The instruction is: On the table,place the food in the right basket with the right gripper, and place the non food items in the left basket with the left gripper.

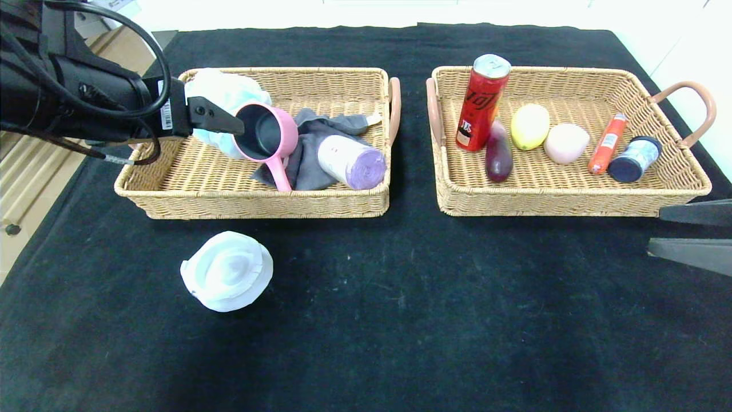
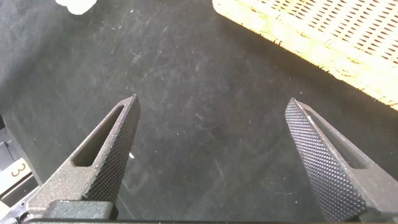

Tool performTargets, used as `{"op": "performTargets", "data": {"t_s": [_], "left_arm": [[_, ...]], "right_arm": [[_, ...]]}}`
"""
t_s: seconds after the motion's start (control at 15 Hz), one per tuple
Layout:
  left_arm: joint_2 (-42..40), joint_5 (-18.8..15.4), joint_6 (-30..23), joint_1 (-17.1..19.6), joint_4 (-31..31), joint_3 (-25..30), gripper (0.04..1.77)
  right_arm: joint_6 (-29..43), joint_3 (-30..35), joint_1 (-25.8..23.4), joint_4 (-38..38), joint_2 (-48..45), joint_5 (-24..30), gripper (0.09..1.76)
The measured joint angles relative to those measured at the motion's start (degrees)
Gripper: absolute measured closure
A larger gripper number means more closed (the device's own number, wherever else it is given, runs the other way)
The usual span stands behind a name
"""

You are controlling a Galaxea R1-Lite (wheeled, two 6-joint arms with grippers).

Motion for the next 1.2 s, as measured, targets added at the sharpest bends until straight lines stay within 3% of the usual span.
{"op": "performTargets", "data": {"t_s": [0.27,0.6,1.0,1.2], "left_arm": [[-4.08,0.37,1.88,-2.67,10.03,2.97,0.13],[-4.80,1.05,2.90,-8.33,17.87,3.61,0.12],[-2.24,5.49,3.23,-14.86,20.37,4.90,0.11],[-0.30,7.19,2.84,-16.32,20.39,5.88,0.11]], "right_arm": [[0.00,0.06,0.02,0.01,0.00,0.00,0.14],[0.00,0.06,0.02,0.00,0.00,-0.02,0.14],[0.00,-0.02,0.02,-0.02,0.00,0.00,0.14],[-0.02,-0.02,0.00,-0.02,0.00,0.00,0.14]]}}
